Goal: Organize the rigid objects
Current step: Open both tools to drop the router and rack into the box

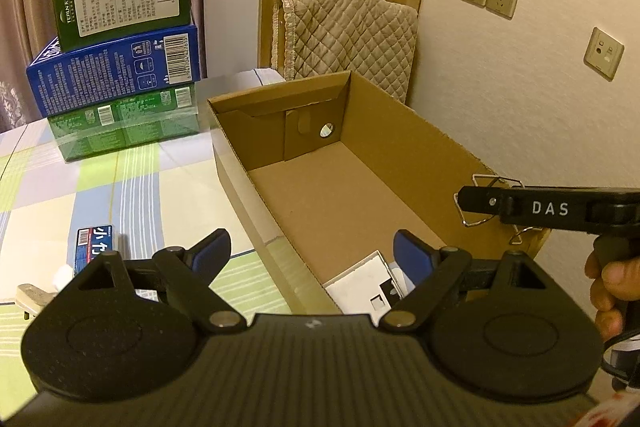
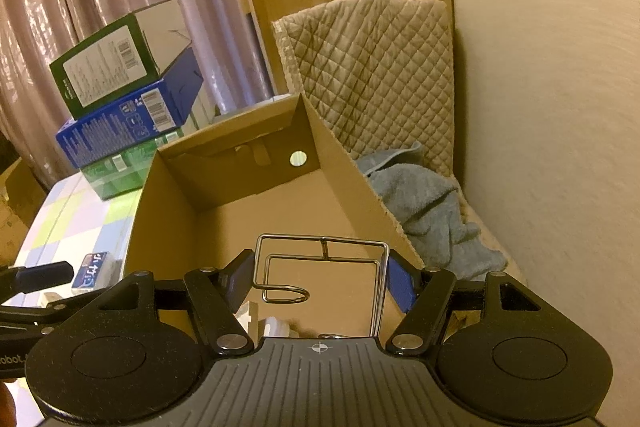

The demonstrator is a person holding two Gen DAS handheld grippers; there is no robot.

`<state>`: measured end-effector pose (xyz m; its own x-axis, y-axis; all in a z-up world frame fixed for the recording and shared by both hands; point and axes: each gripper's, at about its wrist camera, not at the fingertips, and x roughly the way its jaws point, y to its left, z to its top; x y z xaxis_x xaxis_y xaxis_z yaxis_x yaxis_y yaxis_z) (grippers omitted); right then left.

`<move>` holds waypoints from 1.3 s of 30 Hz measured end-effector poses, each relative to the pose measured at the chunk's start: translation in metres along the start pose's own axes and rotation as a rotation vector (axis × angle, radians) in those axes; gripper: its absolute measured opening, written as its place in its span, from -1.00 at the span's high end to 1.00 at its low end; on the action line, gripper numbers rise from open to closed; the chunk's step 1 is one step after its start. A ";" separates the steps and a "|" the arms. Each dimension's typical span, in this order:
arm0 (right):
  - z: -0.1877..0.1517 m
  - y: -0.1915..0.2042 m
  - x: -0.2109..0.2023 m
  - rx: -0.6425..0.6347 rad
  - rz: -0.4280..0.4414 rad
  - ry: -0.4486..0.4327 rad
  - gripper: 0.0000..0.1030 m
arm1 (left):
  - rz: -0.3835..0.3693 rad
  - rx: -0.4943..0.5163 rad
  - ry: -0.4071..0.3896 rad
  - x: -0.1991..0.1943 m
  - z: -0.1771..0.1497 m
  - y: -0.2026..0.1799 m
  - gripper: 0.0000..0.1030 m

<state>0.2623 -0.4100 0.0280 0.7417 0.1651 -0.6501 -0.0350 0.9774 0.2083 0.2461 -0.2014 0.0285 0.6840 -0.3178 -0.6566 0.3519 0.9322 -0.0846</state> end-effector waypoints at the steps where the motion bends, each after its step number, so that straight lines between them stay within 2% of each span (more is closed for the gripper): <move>1: 0.000 0.000 0.000 -0.001 -0.001 0.002 -0.27 | -0.001 -0.002 -0.001 0.000 0.000 0.000 -0.66; 8: -0.001 0.002 0.001 -0.007 -0.002 0.000 -0.28 | 0.003 -0.016 -0.006 -0.003 -0.002 0.003 -0.66; 13: 0.002 0.004 -0.005 0.000 -0.006 -0.028 -0.54 | 0.010 -0.033 -0.012 -0.009 -0.004 0.008 -0.66; 23: 0.003 0.014 -0.039 0.014 0.008 -0.069 -0.55 | 0.043 -0.106 -0.034 -0.045 -0.018 0.037 -0.66; 31: -0.016 0.052 -0.076 -0.024 0.026 -0.065 -0.55 | 0.081 -0.152 -0.051 -0.088 -0.035 0.061 -0.66; 39: -0.050 0.103 -0.101 -0.067 0.057 -0.042 -0.55 | 0.128 -0.161 -0.068 -0.133 -0.059 0.084 -0.66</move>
<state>0.1504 -0.3192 0.0789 0.7648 0.2168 -0.6067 -0.1220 0.9734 0.1940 0.1472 -0.0702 0.0646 0.7602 -0.2005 -0.6180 0.1559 0.9797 -0.1260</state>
